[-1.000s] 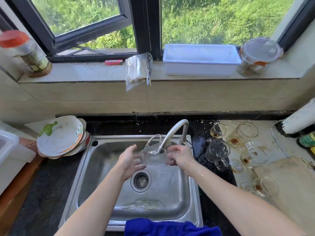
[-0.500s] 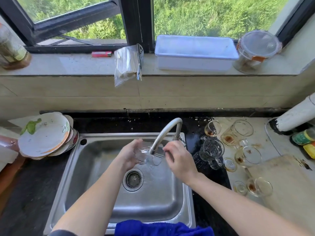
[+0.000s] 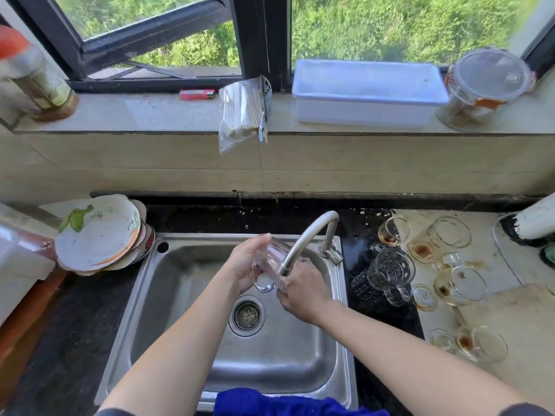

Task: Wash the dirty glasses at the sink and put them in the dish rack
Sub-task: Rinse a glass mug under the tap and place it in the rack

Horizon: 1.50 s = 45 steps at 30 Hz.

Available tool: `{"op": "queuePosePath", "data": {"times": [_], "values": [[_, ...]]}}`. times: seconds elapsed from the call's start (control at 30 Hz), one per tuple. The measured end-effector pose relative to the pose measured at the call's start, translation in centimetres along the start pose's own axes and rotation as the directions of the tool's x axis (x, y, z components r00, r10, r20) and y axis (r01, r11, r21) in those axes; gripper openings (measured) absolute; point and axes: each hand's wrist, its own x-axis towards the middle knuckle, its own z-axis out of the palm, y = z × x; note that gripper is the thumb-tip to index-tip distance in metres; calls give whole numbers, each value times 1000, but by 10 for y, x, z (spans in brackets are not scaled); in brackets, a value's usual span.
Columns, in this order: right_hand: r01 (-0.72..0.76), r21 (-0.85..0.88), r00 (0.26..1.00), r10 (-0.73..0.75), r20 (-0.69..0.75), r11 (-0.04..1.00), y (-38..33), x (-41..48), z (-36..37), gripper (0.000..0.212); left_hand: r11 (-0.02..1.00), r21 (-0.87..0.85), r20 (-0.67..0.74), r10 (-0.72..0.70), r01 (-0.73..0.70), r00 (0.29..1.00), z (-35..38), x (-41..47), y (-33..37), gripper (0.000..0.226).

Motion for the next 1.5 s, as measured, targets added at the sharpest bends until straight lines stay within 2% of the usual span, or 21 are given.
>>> {"op": "queuePosePath", "data": {"times": [0.13,0.2,0.23,0.27,0.33,0.37,0.43,0.47,0.53,0.6,0.67,0.77,0.87,1.0,1.1,1.17,1.2,1.27,1.33,1.43,1.5], "values": [[184,33,982,-182,-58,982,4,-18,3,72,999,-27,-70,23,-25,997,-13,4,1,23],[194,-12,976,-195,-96,981,4,-19,2,51,999,-44,-67,11,-14,998,-14,3,-5,14],[146,-25,979,-148,-137,989,2,-13,2,33,999,-46,-53,-7,5,999,-9,3,-9,14],[67,-9,989,-67,-135,998,-2,-7,0,27,999,-41,-46,-31,29,998,-2,3,-12,17],[37,7,981,-35,-190,999,-7,-4,0,37,998,-55,-80,-46,41,996,3,4,-11,22],[87,37,980,-79,-182,996,-4,-7,3,52,997,-66,-114,-36,29,993,0,6,-10,24],[165,102,984,-157,-87,981,6,-18,2,81,996,-90,-181,-39,23,983,-9,10,-11,21],[160,95,987,-156,-47,983,8,-18,-2,83,995,-92,-192,-45,28,980,-9,9,-13,19],[45,57,999,-45,-2,997,5,-9,-3,69,994,-78,-153,-91,80,984,2,6,-21,23],[-48,132,999,44,32,990,-1,-7,3,59,990,-68,-122,-135,127,983,10,4,-25,26],[28,225,1000,-25,-16,974,2,-17,3,67,991,-72,-127,-121,113,984,2,8,-24,29],[173,212,983,-153,-106,962,14,-29,7,63,992,-38,-167,-124,119,978,-12,8,-24,32],[37,158,992,-18,-121,987,0,-18,2,53,983,62,-115,-168,175,979,0,0,-23,34],[-49,348,999,38,39,936,-5,-16,0,38,968,33,12,-248,247,969,-5,-4,-13,45],[-240,671,966,243,91,701,-12,-12,-5,24,987,-67,59,-141,145,988,-11,-6,-19,39],[-311,781,932,333,140,542,-16,-6,-2,15,991,-87,17,-102,104,995,-9,-4,-29,30],[-314,790,934,319,159,526,-17,-7,-3,14,992,-86,-37,-90,87,995,-7,-4,-31,27],[-291,756,952,255,169,586,-11,-18,-4,26,992,-105,-156,-84,68,984,-6,-1,-34,20],[-243,633,960,274,50,735,6,-37,-6,39,989,-125,-254,-110,80,961,-7,1,-34,16],[-298,549,843,485,-233,781,41,-54,-10,44,981,-155,-312,-157,113,937,-11,2,-34,16],[-445,462,798,574,-184,767,56,-46,-6,48,974,-169,-286,-194,150,938,-12,3,-34,20]]}}
